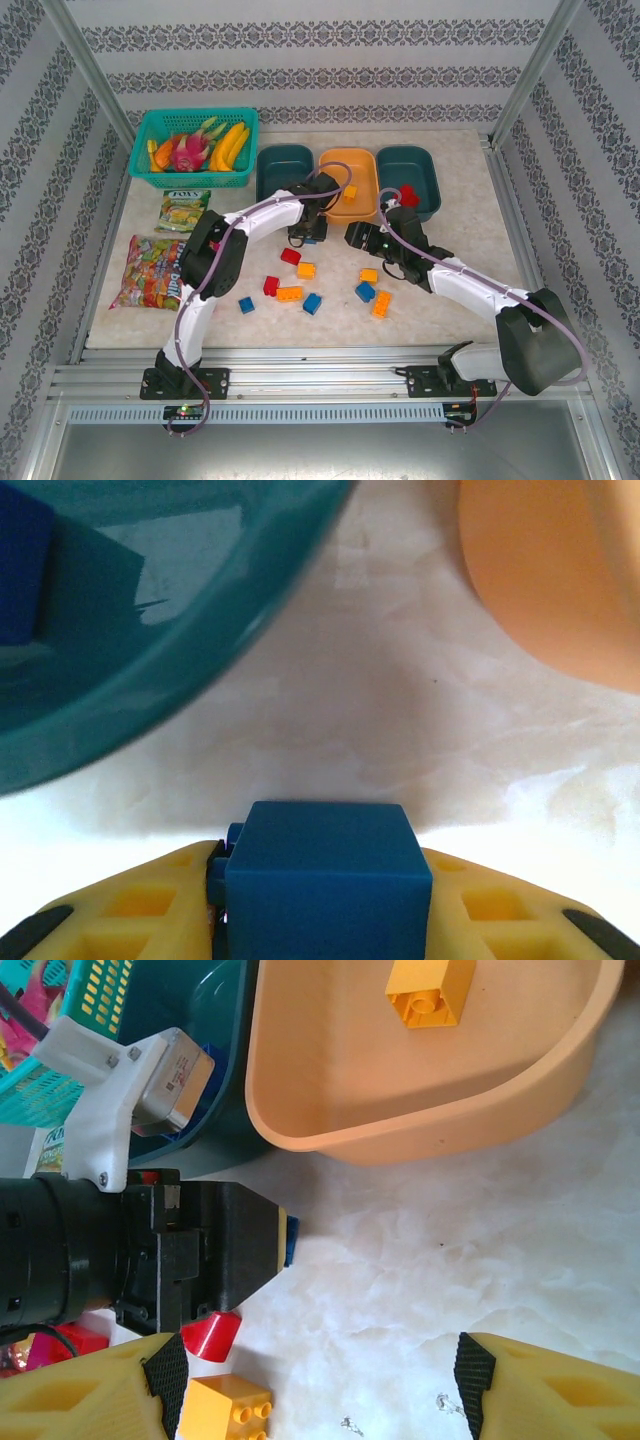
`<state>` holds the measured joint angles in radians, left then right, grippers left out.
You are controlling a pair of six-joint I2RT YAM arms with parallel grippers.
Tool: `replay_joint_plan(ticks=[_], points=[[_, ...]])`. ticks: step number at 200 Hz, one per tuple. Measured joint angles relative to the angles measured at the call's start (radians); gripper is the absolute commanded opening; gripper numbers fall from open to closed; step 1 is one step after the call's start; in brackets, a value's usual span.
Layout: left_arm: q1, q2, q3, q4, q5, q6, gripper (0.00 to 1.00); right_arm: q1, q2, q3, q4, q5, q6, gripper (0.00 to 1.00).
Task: Sort the legos into containers by color
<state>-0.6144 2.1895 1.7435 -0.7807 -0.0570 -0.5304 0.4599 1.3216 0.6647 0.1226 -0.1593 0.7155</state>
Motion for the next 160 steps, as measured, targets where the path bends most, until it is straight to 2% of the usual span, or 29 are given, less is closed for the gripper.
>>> replay_joint_plan(ticks=[46,77,111,160], points=[[0.007,-0.219,-0.02,-0.077,0.006,-0.039,0.34,0.001,0.007,0.102,-0.031,-0.024,-0.042,0.72],[0.059,-0.296,0.07,-0.1,0.031,-0.058,0.35,0.015,0.052,0.219,-0.028,-0.049,-0.072,0.73],[0.161,-0.186,0.224,-0.092,0.049,-0.069,0.35,0.049,0.134,0.335,-0.029,-0.073,-0.088,0.73],[0.237,0.153,0.528,-0.079,0.071,-0.07,0.36,0.053,0.248,0.484,-0.064,-0.067,-0.066,0.74]])
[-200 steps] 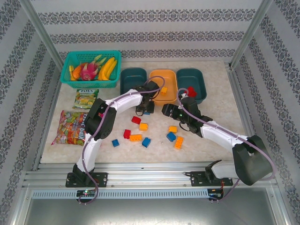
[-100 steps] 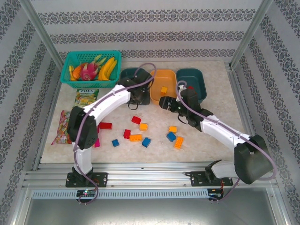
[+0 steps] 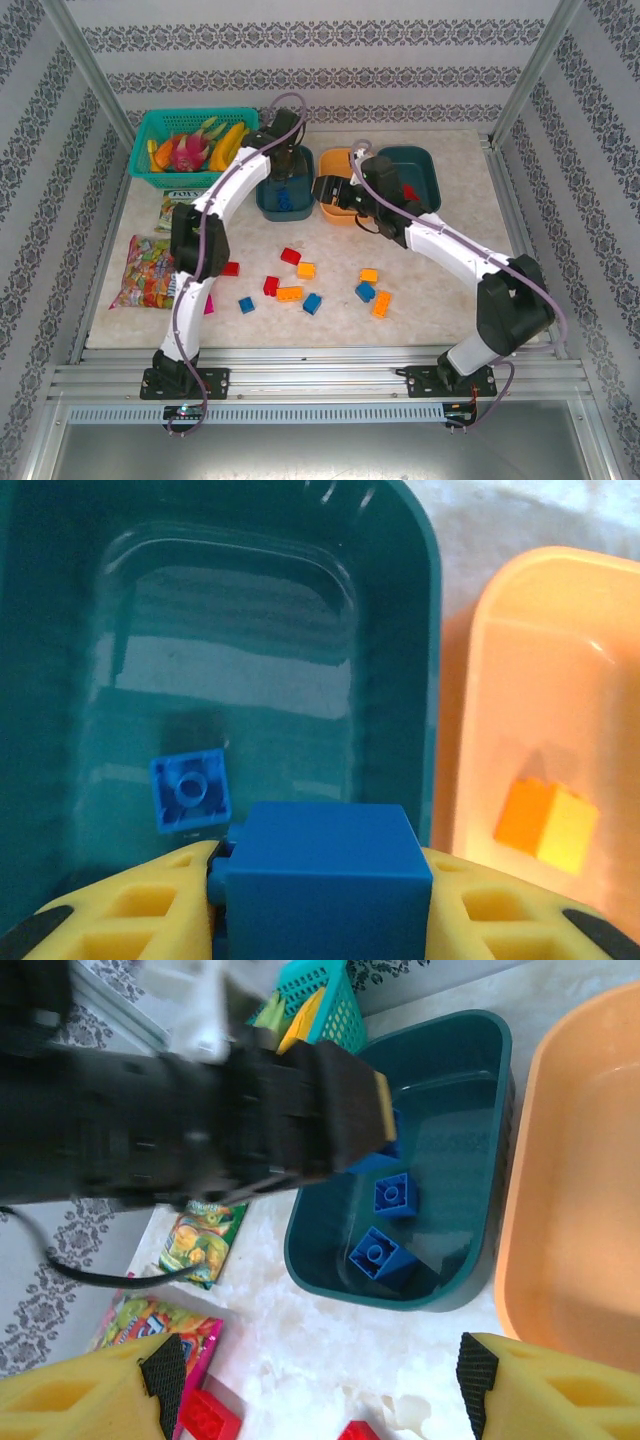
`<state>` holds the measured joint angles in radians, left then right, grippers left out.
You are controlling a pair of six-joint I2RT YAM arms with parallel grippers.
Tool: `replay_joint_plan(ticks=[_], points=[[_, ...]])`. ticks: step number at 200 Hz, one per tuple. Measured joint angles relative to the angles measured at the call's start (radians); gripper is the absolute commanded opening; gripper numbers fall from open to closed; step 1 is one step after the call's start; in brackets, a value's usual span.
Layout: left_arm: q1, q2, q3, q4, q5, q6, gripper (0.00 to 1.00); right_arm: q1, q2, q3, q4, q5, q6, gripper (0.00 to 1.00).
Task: Sort the legos into containers by color
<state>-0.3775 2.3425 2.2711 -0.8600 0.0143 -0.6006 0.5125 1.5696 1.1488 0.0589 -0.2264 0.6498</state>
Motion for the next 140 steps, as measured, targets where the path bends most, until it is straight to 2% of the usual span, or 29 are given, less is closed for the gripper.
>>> replay_joint_plan(ticks=[25,62,96,117,140], points=[[0.018,0.129,0.088,0.009,0.04,-0.01,0.38,-0.01,0.025,0.034,-0.026,0.0,0.01,0.74],[0.044,0.2,0.112,0.008,0.092,-0.047,0.45,-0.018,0.034,0.043,-0.041,0.0,0.011,0.74],[0.052,0.202,0.127,0.011,0.14,-0.073,0.66,-0.018,0.056,0.043,-0.055,0.0,0.017,0.74],[0.052,0.202,0.136,0.015,0.163,-0.079,0.73,-0.018,0.06,0.043,-0.077,0.0,0.016,0.75],[0.053,0.187,0.136,0.015,0.18,-0.085,0.75,-0.018,0.059,0.043,-0.095,0.005,0.001,0.74]])
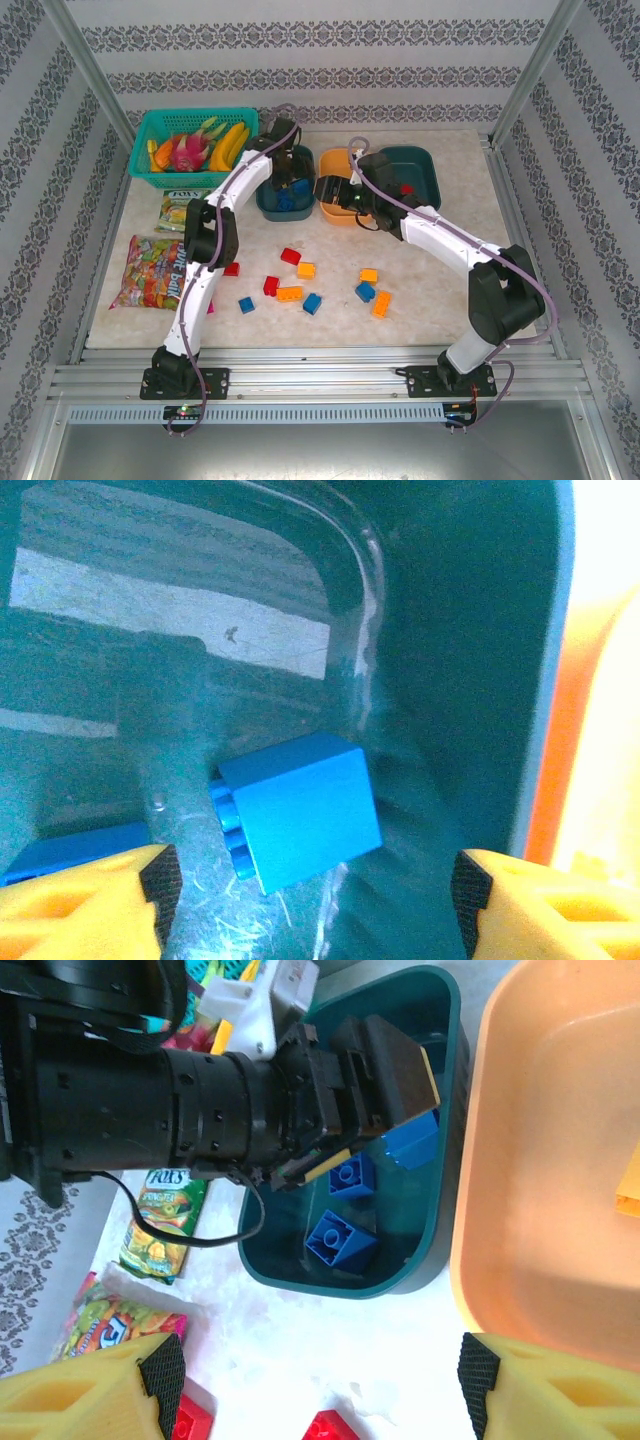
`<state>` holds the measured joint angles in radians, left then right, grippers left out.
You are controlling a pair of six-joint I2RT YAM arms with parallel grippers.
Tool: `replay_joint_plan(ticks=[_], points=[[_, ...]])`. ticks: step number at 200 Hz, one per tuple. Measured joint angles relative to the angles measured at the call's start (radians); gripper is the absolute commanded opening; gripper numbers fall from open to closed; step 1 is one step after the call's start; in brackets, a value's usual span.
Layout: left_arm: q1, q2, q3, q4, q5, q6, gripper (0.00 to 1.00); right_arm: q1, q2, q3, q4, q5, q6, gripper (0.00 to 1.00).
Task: Sort the legos into containers by color
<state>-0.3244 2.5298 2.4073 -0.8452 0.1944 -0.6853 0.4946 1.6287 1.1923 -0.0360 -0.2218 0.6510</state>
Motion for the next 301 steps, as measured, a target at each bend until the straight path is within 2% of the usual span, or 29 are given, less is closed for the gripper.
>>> replay_joint_plan(ticks=[30,53,72,86,116,146,169,194,219,258,301], points=[[0.004,-0.076,-0.005,-0.005,0.012,-0.005,0.76,0.0,-0.008,0.005,-0.044,0.027,-0.033,0.74],[0.006,-0.253,-0.113,0.002,0.012,-0.016,0.77,0.003,-0.029,0.013,-0.088,0.051,-0.084,0.74],[0.008,-0.473,-0.298,0.031,0.012,-0.032,0.79,0.023,-0.049,0.028,-0.116,0.066,-0.142,0.74],[0.008,-0.673,-0.495,0.071,0.011,-0.056,0.79,0.057,-0.058,0.043,-0.138,0.067,-0.196,0.74],[0.011,-1.06,-0.94,0.144,-0.005,-0.13,0.8,0.164,-0.055,0.072,-0.176,0.062,-0.299,0.74],[0.01,-1.364,-1.315,0.113,-0.064,-0.211,0.81,0.282,0.019,0.118,-0.223,0.042,-0.389,0.74],[0.011,-1.608,-1.479,0.006,-0.134,-0.271,0.81,0.359,0.148,0.198,-0.242,0.014,-0.431,0.74],[0.011,-1.835,-1.534,-0.085,-0.18,-0.319,0.81,0.422,0.301,0.304,-0.291,0.005,-0.469,0.74],[0.011,-1.921,-1.548,-0.154,-0.198,-0.343,0.81,0.451,0.401,0.387,-0.355,0.085,-0.474,0.75],[0.011,-1.918,-1.566,-0.181,-0.198,-0.349,0.81,0.416,0.41,0.38,-0.433,0.234,-0.469,0.78],[0.011,-1.913,-1.571,-0.176,-0.175,-0.349,0.82,0.367,0.47,0.407,-0.484,0.251,-0.479,0.76]])
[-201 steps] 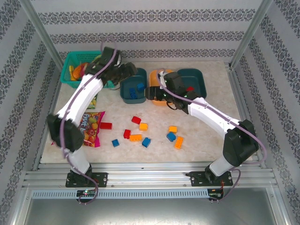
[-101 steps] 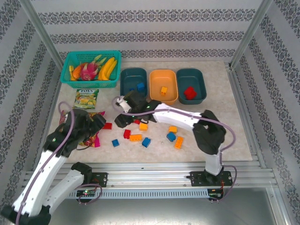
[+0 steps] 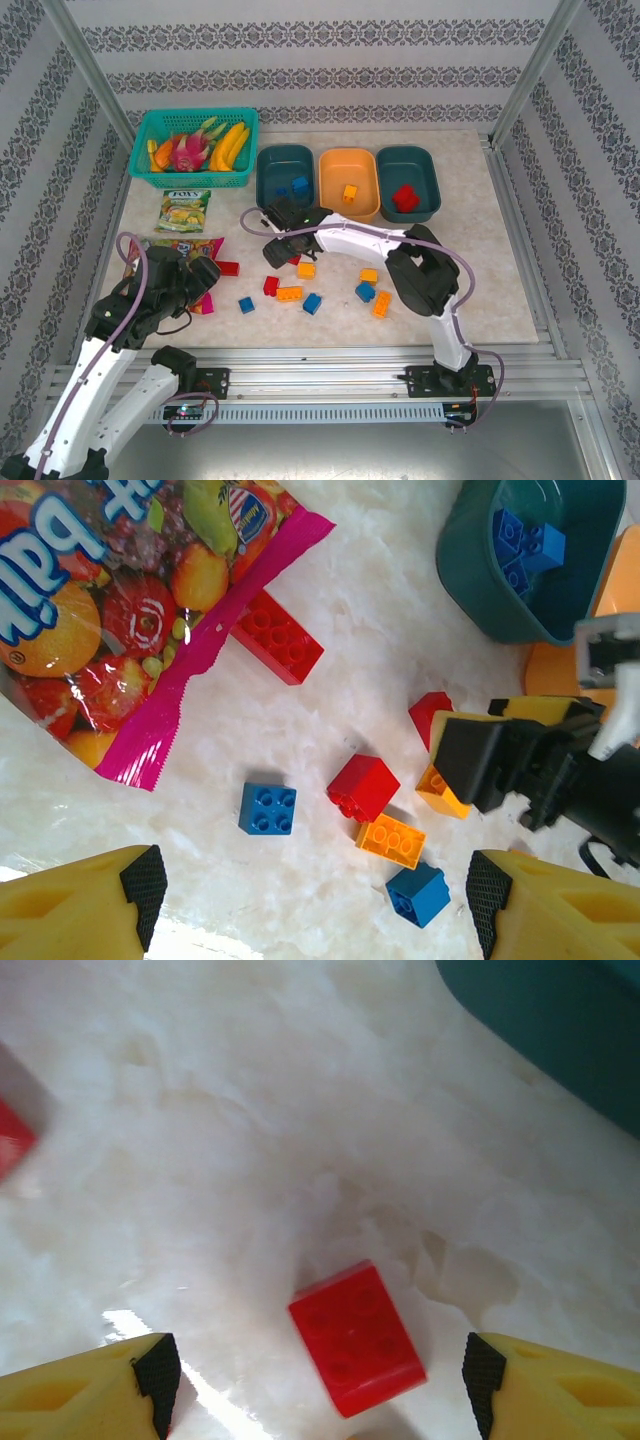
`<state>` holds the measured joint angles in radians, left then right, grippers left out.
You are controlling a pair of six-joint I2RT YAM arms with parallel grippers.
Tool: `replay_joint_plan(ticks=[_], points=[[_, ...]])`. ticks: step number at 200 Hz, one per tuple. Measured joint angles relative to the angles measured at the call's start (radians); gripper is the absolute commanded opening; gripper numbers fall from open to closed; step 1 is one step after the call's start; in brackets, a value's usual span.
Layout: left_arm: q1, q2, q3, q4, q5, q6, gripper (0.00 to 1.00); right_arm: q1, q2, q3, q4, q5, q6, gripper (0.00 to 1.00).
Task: Sort the legos into containers by color
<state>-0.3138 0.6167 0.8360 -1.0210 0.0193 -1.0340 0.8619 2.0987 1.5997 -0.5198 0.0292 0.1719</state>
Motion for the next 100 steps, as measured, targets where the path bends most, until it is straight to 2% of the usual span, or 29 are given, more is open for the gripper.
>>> replay_joint_plan(ticks=[44,64,100], points=[[0.0,0.006,-0.025,0.017,0.033,0.0,0.82,-0.029,0.08,0.01,-0.055,-0.027,-0.016,0.73],[0.0,0.007,-0.025,0.019,0.04,0.0,0.82,-0.035,0.081,0.024,-0.068,-0.037,-0.019,0.68],[0.0,0.01,-0.025,0.028,0.053,0.0,0.82,-0.035,0.093,0.058,-0.094,-0.043,-0.033,0.47]])
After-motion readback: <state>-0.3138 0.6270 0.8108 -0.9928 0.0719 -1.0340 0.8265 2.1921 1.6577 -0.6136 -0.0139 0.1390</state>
